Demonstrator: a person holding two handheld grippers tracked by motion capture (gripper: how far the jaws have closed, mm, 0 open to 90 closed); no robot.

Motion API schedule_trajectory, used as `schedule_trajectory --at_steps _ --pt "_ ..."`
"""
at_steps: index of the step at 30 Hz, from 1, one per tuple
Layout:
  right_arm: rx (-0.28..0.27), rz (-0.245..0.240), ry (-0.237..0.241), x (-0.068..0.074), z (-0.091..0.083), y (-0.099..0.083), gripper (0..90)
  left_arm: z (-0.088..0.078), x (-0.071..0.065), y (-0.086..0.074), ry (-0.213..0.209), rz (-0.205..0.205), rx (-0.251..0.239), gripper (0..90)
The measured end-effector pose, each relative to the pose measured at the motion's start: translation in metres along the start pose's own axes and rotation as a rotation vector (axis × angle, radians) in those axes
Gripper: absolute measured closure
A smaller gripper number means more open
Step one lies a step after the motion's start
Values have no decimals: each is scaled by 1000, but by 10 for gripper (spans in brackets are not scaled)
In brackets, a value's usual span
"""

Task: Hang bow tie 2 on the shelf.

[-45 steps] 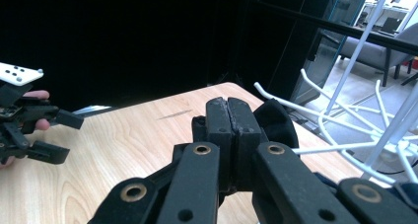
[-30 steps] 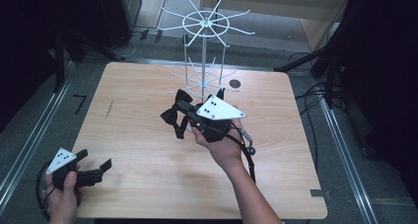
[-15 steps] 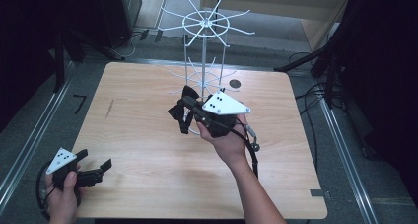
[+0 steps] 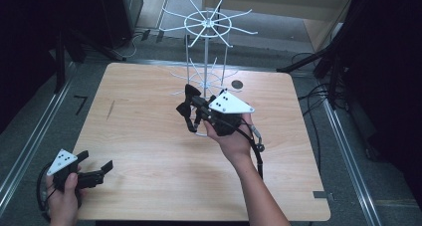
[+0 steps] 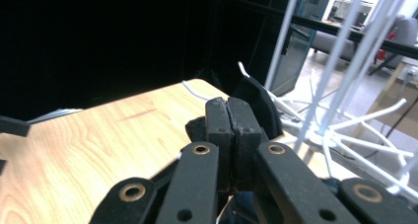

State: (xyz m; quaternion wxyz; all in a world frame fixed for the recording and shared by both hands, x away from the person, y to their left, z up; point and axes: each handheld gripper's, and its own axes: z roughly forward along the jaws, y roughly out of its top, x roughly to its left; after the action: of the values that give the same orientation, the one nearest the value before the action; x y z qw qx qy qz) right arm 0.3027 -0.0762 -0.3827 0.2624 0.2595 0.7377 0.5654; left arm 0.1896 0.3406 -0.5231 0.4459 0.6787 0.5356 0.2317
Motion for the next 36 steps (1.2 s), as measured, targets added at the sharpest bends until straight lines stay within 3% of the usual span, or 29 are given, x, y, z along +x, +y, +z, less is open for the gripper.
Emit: schedule_trajectory --at_steps 7,16,28,36 --pt "-1 14 -29 -4 2 -6 887 0 0 0 1 0 1 0" --pt "-10 -7 -47 0 2 -6 787 0 0 0 3 1 2 0" --pt "-49 34 -14 2 -6 -10 669 0 0 0 2 4 3 0" --pt "-75 97 -13 -4 -12 -13 558 0 0 0 1 4 4 0"
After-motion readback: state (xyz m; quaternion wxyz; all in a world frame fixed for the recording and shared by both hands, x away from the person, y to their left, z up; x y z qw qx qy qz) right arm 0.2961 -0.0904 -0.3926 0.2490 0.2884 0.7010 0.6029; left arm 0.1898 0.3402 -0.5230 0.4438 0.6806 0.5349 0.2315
